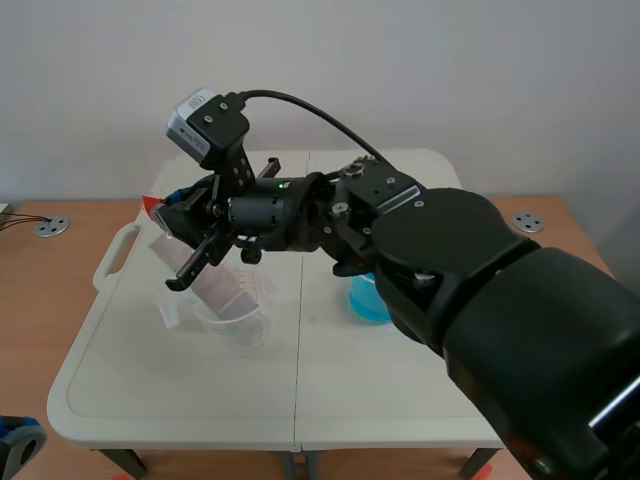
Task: Hold the metal plate by the orange handle, dip it into the blue solution, take it out and point at it, then put the plate back in the beaker on the left.
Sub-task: 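Move the plate over the blue solution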
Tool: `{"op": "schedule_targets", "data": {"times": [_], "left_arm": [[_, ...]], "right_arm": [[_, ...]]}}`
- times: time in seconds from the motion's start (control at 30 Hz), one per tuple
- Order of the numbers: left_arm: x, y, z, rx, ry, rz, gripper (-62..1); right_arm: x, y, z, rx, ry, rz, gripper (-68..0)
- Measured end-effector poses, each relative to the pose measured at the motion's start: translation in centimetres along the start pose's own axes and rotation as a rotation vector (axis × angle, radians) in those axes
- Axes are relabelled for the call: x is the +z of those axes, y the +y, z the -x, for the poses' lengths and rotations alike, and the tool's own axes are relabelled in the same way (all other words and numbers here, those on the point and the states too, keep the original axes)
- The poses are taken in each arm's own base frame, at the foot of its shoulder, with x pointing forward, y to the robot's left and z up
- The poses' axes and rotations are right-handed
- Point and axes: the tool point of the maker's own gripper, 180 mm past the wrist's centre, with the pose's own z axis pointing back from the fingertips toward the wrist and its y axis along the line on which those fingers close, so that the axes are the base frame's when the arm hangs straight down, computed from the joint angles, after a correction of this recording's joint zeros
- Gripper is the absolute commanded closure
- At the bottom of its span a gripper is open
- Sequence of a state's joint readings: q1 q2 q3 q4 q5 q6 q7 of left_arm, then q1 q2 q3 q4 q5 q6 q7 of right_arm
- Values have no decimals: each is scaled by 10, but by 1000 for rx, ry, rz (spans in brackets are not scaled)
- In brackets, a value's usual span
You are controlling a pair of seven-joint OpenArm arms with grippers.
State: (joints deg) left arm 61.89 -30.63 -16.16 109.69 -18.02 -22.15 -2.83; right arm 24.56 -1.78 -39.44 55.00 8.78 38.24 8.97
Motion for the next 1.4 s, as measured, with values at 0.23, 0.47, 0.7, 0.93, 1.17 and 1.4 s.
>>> {"op": "schedule_targets", "data": {"times": [0.23,0.47,0.7,0.93,1.17,1.4], "left_arm": [[0,0,0,0,0,0,-27],[0,0,0,0,0,0,-27],[0,0,0,0,0,0,-27],[0,0,0,0,0,0,-27],[0,0,0,0,0,0,-27],[0,0,0,0,0,0,-27]], "right_arm": [[26,1,-9,50,-42,21,-13],[43,6,-22,99,-70,29,-13],[58,7,-37,140,-103,51,-13],[72,8,-57,195,-135,73,-13],[86,8,-75,245,-161,102,-13],[100,0,-91,292,-170,149,-13]]}}
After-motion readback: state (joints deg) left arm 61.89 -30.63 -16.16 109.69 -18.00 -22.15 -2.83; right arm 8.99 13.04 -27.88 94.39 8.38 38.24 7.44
